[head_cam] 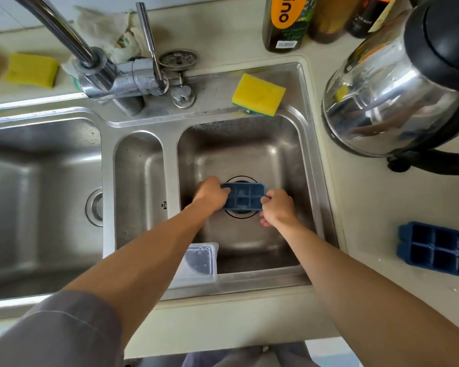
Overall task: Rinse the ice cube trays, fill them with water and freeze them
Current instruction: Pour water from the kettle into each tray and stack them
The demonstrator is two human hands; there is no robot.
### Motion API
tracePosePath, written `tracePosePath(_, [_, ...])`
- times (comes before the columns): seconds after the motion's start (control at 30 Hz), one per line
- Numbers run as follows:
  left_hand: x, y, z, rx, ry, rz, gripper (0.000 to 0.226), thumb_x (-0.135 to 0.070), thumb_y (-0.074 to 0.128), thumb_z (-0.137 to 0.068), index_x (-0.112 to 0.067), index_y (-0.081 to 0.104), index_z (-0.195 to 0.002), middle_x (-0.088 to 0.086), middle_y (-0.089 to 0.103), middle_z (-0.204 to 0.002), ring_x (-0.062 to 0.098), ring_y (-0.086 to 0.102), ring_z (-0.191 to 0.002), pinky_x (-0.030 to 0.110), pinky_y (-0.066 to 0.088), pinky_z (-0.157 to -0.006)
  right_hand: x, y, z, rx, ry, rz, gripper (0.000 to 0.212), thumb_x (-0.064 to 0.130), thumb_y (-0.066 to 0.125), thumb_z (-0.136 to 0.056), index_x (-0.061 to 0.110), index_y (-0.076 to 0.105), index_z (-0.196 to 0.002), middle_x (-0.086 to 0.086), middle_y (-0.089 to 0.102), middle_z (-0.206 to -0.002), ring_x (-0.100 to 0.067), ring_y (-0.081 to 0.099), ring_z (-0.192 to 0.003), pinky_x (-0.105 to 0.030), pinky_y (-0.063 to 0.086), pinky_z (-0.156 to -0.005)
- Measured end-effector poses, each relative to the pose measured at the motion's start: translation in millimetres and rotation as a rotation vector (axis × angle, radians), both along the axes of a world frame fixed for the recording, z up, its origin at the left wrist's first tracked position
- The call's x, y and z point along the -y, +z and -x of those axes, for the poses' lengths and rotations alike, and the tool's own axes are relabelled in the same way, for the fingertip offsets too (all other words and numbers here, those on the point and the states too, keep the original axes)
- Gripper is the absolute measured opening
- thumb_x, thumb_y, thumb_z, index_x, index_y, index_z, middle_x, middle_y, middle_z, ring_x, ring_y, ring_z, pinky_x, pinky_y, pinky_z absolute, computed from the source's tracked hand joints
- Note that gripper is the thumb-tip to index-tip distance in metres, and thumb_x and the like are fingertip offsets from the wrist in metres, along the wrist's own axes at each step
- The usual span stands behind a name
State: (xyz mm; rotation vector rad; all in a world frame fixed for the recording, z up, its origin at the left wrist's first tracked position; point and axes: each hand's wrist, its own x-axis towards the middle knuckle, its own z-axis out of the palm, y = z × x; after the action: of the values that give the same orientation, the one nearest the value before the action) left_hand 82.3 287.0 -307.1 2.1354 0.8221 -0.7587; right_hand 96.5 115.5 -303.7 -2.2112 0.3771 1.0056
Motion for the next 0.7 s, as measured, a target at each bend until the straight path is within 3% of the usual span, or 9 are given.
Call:
tracePosePath(0.1, [2.0, 20.4, 5.2, 0.142, 0.179, 0.035, 0.042, -0.050, 0.049, -0.102, -0.012, 0.061, -0.090, 0.006, 0.064, -0.085, 0.017, 0.061, -0.075, 0.028, 0.046, -0.063, 3.4, 27.7, 9.7, 0.033, -0.036, -0.136, 0.017, 0.015, 0.047, -0.107, 0.008, 0.063, -0.110, -0.015, 0.069, -0.094, -0.017, 0.066, -0.064, -0.019, 0.050, -0.043])
tracePosePath(0.2, [6.2, 46.9, 7.1, 0.228, 0.359, 0.080, 0.056, -0.066, 0.044, -0.097, -0.012, 0.058, -0.106, 0.005, 0.060, -0.094, 0.023, 0.064, -0.085, 0.038, 0.061, -0.061, 9.3, 62.5, 16.1, 0.138, 0.007, -0.193, 0.016, 0.016, 0.047, -0.106, 0.013, 0.062, -0.101, -0.009, 0.070, -0.084, -0.012, 0.064, -0.056, -0.018, 0.048, -0.044])
tracePosePath(0.27, [13.4, 65.8, 8.8, 0.264, 0.369, 0.077, 0.061, -0.069, 0.040, -0.096, -0.013, 0.058, -0.109, 0.008, 0.060, -0.102, 0.027, 0.064, -0.089, 0.043, 0.064, -0.059, 14.8, 87.6, 21.1, 0.187, 0.062, -0.212, 0.015, 0.017, 0.049, -0.105, 0.015, 0.062, -0.097, -0.006, 0.070, -0.081, -0.011, 0.065, -0.054, -0.019, 0.049, -0.045])
tracePosePath(0.4, [28.4, 106.2, 17.2, 0.276, 0.280, -0.049, 0.062, -0.069, 0.030, -0.095, -0.020, 0.062, -0.072, 0.007, 0.064, -0.083, 0.020, 0.059, -0.070, 0.038, 0.056, -0.070, 33.2, 134.7, 30.6, 0.163, 0.190, -0.212, 0.023, 0.029, 0.052, -0.102, 0.014, 0.062, -0.087, -0.007, 0.073, -0.077, -0.014, 0.065, -0.052, -0.026, 0.053, -0.046])
tracePosePath(0.47, [33.1, 126.4, 21.5, 0.273, 0.244, -0.080, 0.059, -0.061, 0.029, -0.094, -0.018, 0.061, -0.069, 0.005, 0.062, -0.076, 0.019, 0.059, -0.065, 0.032, 0.053, -0.059, 44.2, 158.5, 27.8, 0.212, 0.198, -0.187, 0.038, 0.043, 0.056, -0.096, 0.011, 0.058, -0.075, -0.009, 0.068, -0.069, -0.019, 0.061, -0.054, -0.038, 0.056, -0.058])
tracePosePath(0.57, [39.4, 156.6, 23.9, 0.277, 0.167, -0.127, 0.050, -0.046, 0.030, -0.094, -0.015, 0.059, -0.067, 0.006, 0.060, -0.071, 0.020, 0.058, -0.060, 0.024, 0.041, -0.042, 52.3, 190.4, 18.1, 0.419, 0.219, -0.118, 0.049, 0.054, 0.056, -0.092, 0.018, 0.041, -0.063, 0.000, 0.044, -0.059, -0.020, 0.045, -0.056, -0.035, 0.040, -0.058])
tracePosePath(0.7, [48.0, 195.2, 21.9, 0.332, 0.120, -0.105, 0.046, -0.043, 0.033, -0.087, -0.013, 0.063, -0.068, 0.008, 0.063, -0.072, 0.025, 0.064, -0.062, 0.030, 0.053, -0.047, 39.5, 224.8, 8.7, 0.510, 0.361, -0.090, 0.053, 0.057, 0.046, -0.099, 0.020, 0.040, -0.062, 0.005, 0.046, -0.059, -0.015, 0.046, -0.057, -0.032, 0.031, -0.053])
